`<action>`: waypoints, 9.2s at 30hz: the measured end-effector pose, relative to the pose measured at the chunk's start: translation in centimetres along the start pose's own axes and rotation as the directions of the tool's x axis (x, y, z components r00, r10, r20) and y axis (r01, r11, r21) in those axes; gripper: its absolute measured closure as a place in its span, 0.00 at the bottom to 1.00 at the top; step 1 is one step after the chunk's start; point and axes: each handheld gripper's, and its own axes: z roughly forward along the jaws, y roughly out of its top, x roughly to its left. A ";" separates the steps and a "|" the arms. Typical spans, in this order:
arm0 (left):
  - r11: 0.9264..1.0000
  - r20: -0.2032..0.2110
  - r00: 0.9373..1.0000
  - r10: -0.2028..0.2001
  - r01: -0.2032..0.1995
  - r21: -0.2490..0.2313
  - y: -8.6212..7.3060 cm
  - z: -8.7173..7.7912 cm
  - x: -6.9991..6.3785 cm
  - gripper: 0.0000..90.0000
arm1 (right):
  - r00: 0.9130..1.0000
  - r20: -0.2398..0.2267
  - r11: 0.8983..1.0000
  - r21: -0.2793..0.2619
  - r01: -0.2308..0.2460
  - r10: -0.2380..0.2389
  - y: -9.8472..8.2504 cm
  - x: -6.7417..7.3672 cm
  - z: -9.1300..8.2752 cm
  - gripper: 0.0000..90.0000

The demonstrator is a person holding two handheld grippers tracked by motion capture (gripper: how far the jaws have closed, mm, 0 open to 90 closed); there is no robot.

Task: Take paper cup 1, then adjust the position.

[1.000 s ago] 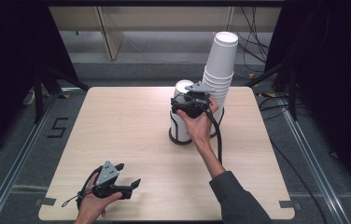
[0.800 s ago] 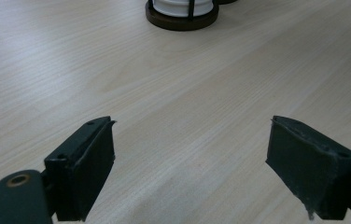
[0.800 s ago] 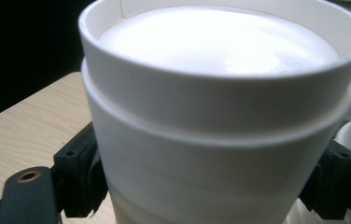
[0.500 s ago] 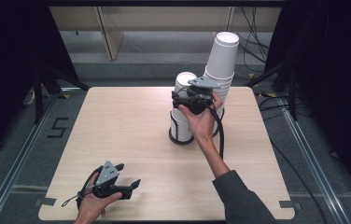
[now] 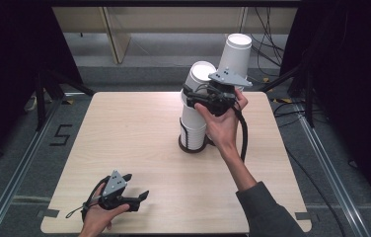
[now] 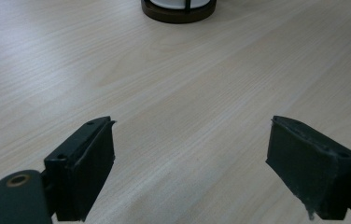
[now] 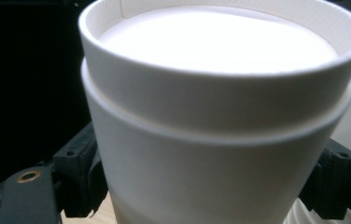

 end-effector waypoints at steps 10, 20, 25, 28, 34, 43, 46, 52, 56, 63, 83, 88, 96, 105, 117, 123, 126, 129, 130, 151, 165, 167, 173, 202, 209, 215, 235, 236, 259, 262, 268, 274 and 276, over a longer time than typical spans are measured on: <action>0.998 0.020 1.000 -0.024 0.025 -0.049 0.1 -0.2 0.1 0.16 | 0.987 -0.159 0.999 0.034 0.020 -0.015 -2.5 1.7 -4.2 0.20; 0.995 0.055 0.998 -0.021 0.026 -0.097 0.2 -0.3 -0.1 0.16 | 0.965 -0.261 0.992 0.112 0.052 -0.021 -8.6 2.5 -5.4 0.20; 0.992 0.051 0.999 0.006 0.000 -0.126 0.4 -0.4 -0.3 0.16 | 0.954 -0.298 0.986 0.154 0.066 -0.017 -10.3 3.0 -4.9 0.20; 0.988 0.058 0.998 0.026 -0.017 -0.156 0.4 -0.4 -0.5 0.16 | 0.946 -0.324 0.980 0.186 0.065 -0.001 -11.8 3.5 -4.6 0.20; 0.986 0.048 0.998 0.045 -0.037 -0.160 0.5 -0.6 -0.7 0.16 | 0.939 -0.344 0.974 0.213 0.073 0.005 -13.4 4.0 -4.2 0.20; 0.984 0.062 0.997 0.051 -0.039 -0.173 0.4 -0.7 -1.0 0.16 | 0.922 -0.383 0.963 0.263 0.055 0.051 -15.3 4.6 -3.4 0.20; 0.984 0.069 0.996 0.057 -0.044 -0.174 0.4 -0.7 -1.1 0.16 | 0.923 -0.380 0.963 0.265 0.051 0.056 -15.4 4.8 -3.5 0.20; 0.980 0.099 0.994 0.051 -0.031 -0.198 0.6 -0.2 -1.8 0.16 | 0.908 -0.414 0.961 0.270 0.058 0.061 -15.9 5.6 -3.1 0.20; 0.974 0.127 0.991 0.045 -0.016 -0.225 1.0 0.5 -2.6 0.16 | 0.899 -0.430 0.960 0.276 0.046 0.081 -16.2 5.9 -2.9 0.20; 0.966 0.148 0.986 0.079 -0.039 -0.257 1.5 1.2 -3.5 0.16 | 0.898 -0.432 0.956 0.290 0.053 0.081 -16.5 6.4 -2.7 0.20; 0.958 0.116 0.987 0.109 -0.073 -0.277 2.4 2.9 -5.3 0.02 | 0.856 -0.505 0.959 0.281 0.040 0.112 -17.0 9.4 -2.8 0.20; 0.957 0.127 0.987 0.098 -0.058 -0.282 2.4 2.9 -5.4 0.03 | 0.855 -0.507 0.958 0.284 0.045 0.111 -17.0 9.5 -2.8 0.20; 0.966 0.115 0.978 0.172 -0.145 -0.216 2.9 2.4 -5.3 0.08 | 0.834 -0.541 0.950 0.304 0.073 0.110 -16.5 9.0 -2.8 0.17; 0.961 0.130 0.957 0.259 -0.241 -0.136 2.6 2.3 -4.8 0.09 | 0.829 -0.552 0.942 0.316 0.116 0.084 -14.4 7.0 -4.3 0.17; 0.937 0.181 0.919 0.350 -0.342 -0.072 2.5 2.4 -5.6 0.09 | 0.796 -0.599 0.901 0.389 0.193 0.088 -14.9 7.0 -4.2 0.24; 0.942 0.186 0.927 0.326 -0.301 -0.149 2.1 2.5 -5.3 0.05 | 0.791 -0.594 0.914 0.387 0.122 0.146 -14.9 6.7 -4.2 0.28; 0.942 0.174 0.946 0.274 -0.227 -0.249 1.9 2.3 -4.9 0.04 | 0.786 -0.579 0.921 0.388 0.032 0.217 -14.3 6.1 -4.6 0.29; 0.936 0.170 0.948 0.269 -0.216 -0.277 2.0 2.1 -4.8 0.04 | 0.784 -0.584 0.935 0.355 0.014 0.210 -14.0 5.7 -4.6 0.29; 0.934 0.167 0.951 0.259 -0.202 -0.295 2.0 2.1 -4.8 0.03 | 0.781 -0.579 0.939 0.344 -0.027 0.234 -13.9 5.5 -4.7 0.29; 0.935 0.156 0.961 0.230 -0.173 -0.309 2.8 1.2 -4.3 0.11 | 0.730 -0.594 0.922 0.365 -0.130 0.339 -14.2 5.0 -4.4 0.28; 0.943 0.192 0.924 0.332 -0.316 -0.110 2.8 1.5 -4.3 0.12 | 0.783 -0.620 0.888 0.386 0.250 0.049 -13.2 4.3 -5.0 0.20; 0.936 0.189 0.917 0.350 -0.338 -0.093 2.8 1.5 -4.6 0.12 | 0.766 -0.642 0.856 0.389 0.341 -0.013 -13.0 4.5 -5.3 0.20; 0.905 0.209 0.882 0.421 -0.424 -0.033 2.9 1.4 -5.1 0.12 | 0.713 -0.687 0.754 0.393 0.526 -0.140 -13.2 5.8 -5.8 0.20; 0.814 0.273 0.791 0.547 -0.579 0.049 3.0 1.6 -6.4 0.13 | 0.498 -0.788 0.361 0.375 0.854 -0.361 -16.9 10.3 -4.7 0.22; 0.814 0.285 0.790 0.542 -0.578 0.055 2.9 1.7 -6.6 0.13 | 0.513 -0.788 0.366 0.391 0.845 -0.341 -17.3 10.8 -4.7 0.25; 0.834 0.300 0.800 0.521 -0.552 0.023 2.8 1.6 -6.2 0.11 | 0.458 -0.809 0.359 0.331 0.873 -0.368 -17.1 10.3 -4.5 0.28; 0.917 0.363 0.846 0.391 -0.322 -0.236 3.0 0.9 -4.8 0.09 | 0.474 -0.867 0.626 0.284 0.726 -0.156 -16.3 6.3 -4.4 0.28; 0.915 0.362 0.843 0.398 -0.332 -0.231 3.0 0.8 -4.8 0.10 | 0.472 -0.867 0.626 0.283 0.727 -0.156 -16.3 6.3 -4.4 0.28; 0.916 0.329 0.855 0.402 -0.373 -0.149 3.2 1.1 -5.7 0.07 | 0.418 -0.821 0.435 0.237 0.869 -0.389 -16.5 9.2 -4.7 0.25; 0.931 0.335 0.871 0.359 -0.311 -0.189 3.2 1.0 -5.4 0.06 | 0.466 -0.812 0.482 0.271 0.833 -0.350 -16.4 8.7 -5.0 0.25; 0.952 0.384 0.890 0.247 -0.149 -0.267 3.0 1.0 -4.7 0.06 | 0.457 -0.855 0.652 0.203 0.730 -0.245 -16.4 5.9 -4.3 0.26; 0.960 0.392 0.908 0.149 -0.038 -0.278 3.1 0.8 -4.2 0.06 | 0.486 -0.847 0.710 0.206 0.673 -0.215 -16.0 4.9 -4.4 0.26; 0.958 0.401 0.907 0.124 -0.003 -0.288 3.1 0.8 -4.1 0.06 | 0.500 -0.847 0.735 0.220 0.641 -0.182 -15.9 4.8 -4.6 0.26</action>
